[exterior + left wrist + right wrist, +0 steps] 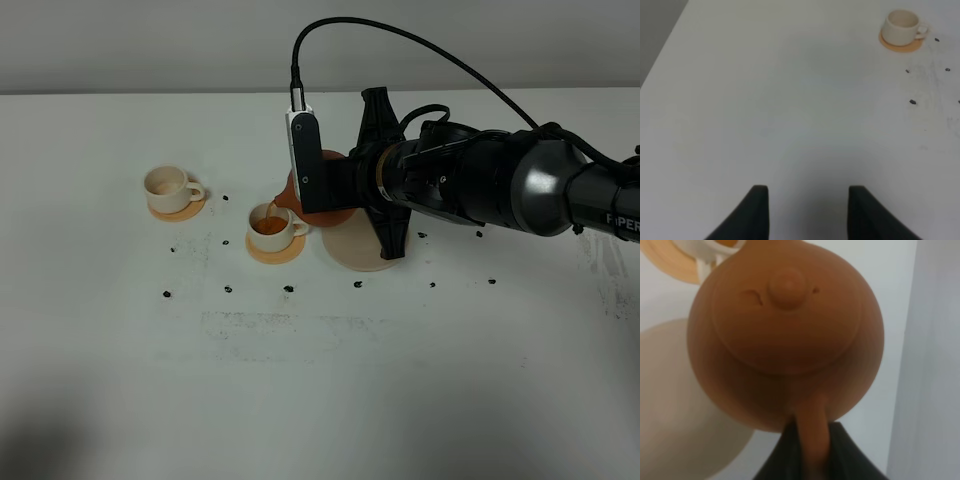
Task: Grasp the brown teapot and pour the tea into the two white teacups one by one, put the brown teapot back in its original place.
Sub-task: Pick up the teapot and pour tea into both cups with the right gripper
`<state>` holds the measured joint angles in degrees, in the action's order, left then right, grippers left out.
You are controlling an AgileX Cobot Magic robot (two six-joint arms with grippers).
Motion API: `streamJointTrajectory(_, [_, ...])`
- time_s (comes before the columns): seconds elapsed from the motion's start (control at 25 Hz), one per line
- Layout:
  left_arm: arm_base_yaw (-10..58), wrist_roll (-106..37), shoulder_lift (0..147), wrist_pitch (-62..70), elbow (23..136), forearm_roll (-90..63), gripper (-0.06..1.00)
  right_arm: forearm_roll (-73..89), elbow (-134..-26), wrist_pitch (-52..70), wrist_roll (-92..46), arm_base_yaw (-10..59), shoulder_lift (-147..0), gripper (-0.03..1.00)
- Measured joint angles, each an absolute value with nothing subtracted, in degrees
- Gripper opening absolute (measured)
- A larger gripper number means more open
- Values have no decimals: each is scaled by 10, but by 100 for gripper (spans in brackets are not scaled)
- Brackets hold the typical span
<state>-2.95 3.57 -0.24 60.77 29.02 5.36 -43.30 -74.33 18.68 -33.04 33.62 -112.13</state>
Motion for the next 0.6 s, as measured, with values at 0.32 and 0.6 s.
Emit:
streamJointTrajectory(0.32, [-30, 36, -2, 608, 290, 54, 40, -460, -743, 187, -330, 336, -1121, 11])
streamJointTrajectory(0.6, [-30, 36, -2, 608, 290, 54, 40, -476, -743, 186, -330, 336, -1121, 11])
